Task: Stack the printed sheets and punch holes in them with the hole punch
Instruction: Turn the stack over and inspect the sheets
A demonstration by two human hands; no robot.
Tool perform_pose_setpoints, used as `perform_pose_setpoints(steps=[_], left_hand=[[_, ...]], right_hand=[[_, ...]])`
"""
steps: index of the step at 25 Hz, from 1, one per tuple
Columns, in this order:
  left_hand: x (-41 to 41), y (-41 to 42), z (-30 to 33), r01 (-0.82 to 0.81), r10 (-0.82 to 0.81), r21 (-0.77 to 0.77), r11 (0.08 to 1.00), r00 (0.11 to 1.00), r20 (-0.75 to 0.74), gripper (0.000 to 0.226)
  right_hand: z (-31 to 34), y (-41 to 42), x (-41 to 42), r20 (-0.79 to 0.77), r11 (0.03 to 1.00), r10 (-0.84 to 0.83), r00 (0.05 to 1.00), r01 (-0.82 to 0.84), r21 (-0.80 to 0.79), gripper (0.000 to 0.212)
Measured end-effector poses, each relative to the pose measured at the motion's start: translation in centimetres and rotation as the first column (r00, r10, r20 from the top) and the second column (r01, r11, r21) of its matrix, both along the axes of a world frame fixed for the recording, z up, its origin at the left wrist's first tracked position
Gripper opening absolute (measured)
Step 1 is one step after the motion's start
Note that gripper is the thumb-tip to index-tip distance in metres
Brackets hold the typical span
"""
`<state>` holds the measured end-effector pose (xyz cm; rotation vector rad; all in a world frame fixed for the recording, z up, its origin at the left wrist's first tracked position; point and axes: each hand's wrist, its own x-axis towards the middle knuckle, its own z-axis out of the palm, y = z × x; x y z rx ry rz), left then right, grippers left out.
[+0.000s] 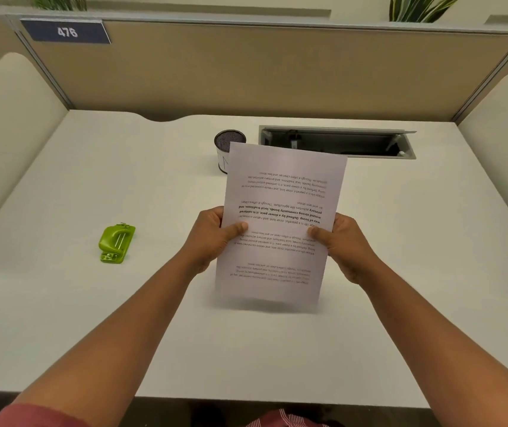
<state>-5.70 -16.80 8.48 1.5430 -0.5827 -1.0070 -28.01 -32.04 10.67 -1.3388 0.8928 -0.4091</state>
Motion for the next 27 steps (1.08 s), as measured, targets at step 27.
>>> perform_pose_setpoints(steps=[27], left_hand=[[-3.9,-0.2,-0.1,-0.179,0.212,-0.184,0.966,0.961,0.176,0.039]], right_hand=[[-2.2,3.9,1.2,0.047,0.951,-0.063,0.997,0.074,-0.299,0.042]])
